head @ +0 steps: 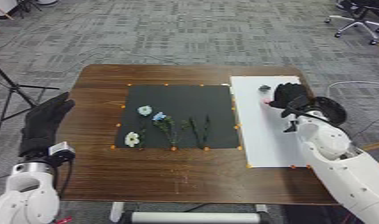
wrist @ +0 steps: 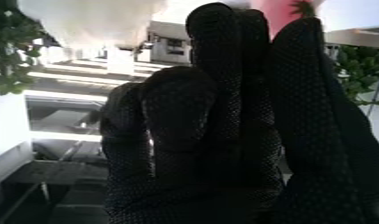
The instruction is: Arrange flowers
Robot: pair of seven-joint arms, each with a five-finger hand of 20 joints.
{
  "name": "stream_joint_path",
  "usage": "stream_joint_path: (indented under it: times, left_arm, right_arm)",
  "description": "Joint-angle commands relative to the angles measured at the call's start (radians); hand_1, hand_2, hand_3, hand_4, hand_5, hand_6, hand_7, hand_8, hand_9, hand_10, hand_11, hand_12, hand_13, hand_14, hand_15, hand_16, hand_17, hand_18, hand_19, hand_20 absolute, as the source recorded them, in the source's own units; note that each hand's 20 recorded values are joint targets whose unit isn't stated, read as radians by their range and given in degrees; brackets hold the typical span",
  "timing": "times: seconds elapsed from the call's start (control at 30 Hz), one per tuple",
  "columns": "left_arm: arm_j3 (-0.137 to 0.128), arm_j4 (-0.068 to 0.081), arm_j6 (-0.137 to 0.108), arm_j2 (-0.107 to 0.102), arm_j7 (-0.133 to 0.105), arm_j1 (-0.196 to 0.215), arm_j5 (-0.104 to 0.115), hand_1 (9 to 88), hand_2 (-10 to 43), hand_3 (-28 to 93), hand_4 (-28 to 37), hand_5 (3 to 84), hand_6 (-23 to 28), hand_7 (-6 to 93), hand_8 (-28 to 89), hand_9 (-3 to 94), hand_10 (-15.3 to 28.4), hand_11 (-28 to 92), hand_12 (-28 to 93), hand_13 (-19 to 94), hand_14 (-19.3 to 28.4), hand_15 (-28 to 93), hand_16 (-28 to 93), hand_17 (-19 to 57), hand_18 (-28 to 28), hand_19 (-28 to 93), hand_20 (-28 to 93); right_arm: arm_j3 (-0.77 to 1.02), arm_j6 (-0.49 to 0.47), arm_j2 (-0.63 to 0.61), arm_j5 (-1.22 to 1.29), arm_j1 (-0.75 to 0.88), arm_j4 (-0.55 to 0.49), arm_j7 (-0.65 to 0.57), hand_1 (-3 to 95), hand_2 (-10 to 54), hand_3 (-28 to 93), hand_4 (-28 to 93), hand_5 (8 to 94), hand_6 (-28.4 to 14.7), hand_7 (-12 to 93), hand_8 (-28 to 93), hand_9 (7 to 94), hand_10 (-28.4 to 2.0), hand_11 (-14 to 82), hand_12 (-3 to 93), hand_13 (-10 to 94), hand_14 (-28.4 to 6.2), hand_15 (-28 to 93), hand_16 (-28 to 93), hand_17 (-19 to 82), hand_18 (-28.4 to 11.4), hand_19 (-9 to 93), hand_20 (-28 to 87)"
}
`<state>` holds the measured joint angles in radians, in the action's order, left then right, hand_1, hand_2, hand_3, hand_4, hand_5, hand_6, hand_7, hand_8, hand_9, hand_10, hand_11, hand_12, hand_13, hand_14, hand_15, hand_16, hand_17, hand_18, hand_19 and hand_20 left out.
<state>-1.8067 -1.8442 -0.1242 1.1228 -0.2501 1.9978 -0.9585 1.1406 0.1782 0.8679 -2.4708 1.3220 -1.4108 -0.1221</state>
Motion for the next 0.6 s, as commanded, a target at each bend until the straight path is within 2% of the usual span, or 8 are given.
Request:
stream_joint_path:
  times: [0.03,0.17,0.27,0.37,0.4,0.47,0.6]
  left_arm:
    - [-0.010,-0.001,0.010,0.010,-0.010,0.011,0.007,25.0,1.4,70,-24.5,48.6,3.8,14.3,-8,49.4,13.6,19,12,36,15.0,10,1,5.1,10.7,5,15]
    - [-0.009,-0.001,0.007,0.007,-0.011,0.008,0.006,24.9,1.4,70,-24.5,48.5,3.7,14.4,-8,49.3,13.6,19,12,36,15.0,10,1,5.0,10.7,5,15]
    - [-0.011,-0.001,0.008,0.007,-0.012,0.008,0.007,24.9,1.3,70,-24.5,48.6,3.8,14.3,-8,49.3,13.5,19,12,36,15.0,10,1,5.1,10.7,5,15]
    - [-0.012,-0.001,0.011,0.009,-0.012,0.008,0.007,24.9,1.4,70,-24.6,48.6,3.8,14.4,-8,49.4,13.6,19,12,36,15.1,10,1,5.0,10.7,6,15]
    - [-0.013,-0.001,0.011,0.010,-0.013,0.009,0.006,24.8,1.4,70,-24.6,48.6,3.8,14.4,-8,49.4,13.6,19,12,36,15.1,10,1,5.0,10.7,6,15]
    - [-0.011,-0.002,0.011,0.010,-0.014,0.009,0.007,24.8,1.4,70,-24.5,48.6,3.8,14.4,-8,49.3,13.5,19,12,36,15.2,10,1,5.1,10.7,5,15]
    - [-0.005,0.001,0.009,0.009,-0.013,0.001,0.006,24.8,1.4,70,-24.6,48.6,3.7,14.4,-8,49.3,13.5,19,12,36,15.1,10,1,5.1,10.7,5,15]
  right_arm:
    - [0.005,0.031,-0.031,0.003,-0.044,-0.040,0.014,56.8,-6.2,50,-19,78.3,4.2,27,5,87.8,-8.9,22.5,21.0,79,-6.5,62,36,36,-22.4,76,63]
    - [0.012,0.021,-0.034,0.005,-0.050,-0.054,0.027,55.6,-7.0,52,-17,78.8,4.1,26,5,88.0,-9.1,22.9,21.0,79,-6.7,62,37,36,-22.6,76,63]
    - [0.032,-0.057,-0.032,0.012,-0.044,-0.085,0.027,53.2,-7.9,55,-15,78.7,3.9,27,7,87.6,-9.4,23.0,21.4,78,-7.0,62,37,36,-22.7,76,63]
    - [0.034,-0.100,-0.027,0.026,-0.046,-0.095,0.035,46.3,-9.3,55,-12,73.0,3.0,26,7,82.0,-10.6,21.3,21.1,75,-8.2,61,37,33,-23.1,74,64]
    - [0.035,-0.127,-0.022,0.024,-0.049,-0.098,0.038,41.3,-9.5,58,-12,70.7,2.7,25,4,80.1,-11.0,20.4,20.9,74,-8.6,61,37,32,-23.1,73,64]
    - [0.033,-0.168,-0.014,0.023,-0.056,-0.099,0.040,34.2,-9.5,64,-13,67.2,1.8,22,-8,76.2,-11.9,18.6,20.5,73,-9.0,60,37,31,-23.2,72,64]
    - [0.021,-0.196,0.001,0.006,-0.070,-0.081,0.048,30.1,-9.5,66,-14,62.4,0.2,20,-9,72.1,-12.4,16.8,20.3,71,-9.7,59,36,30,-23.6,71,64]
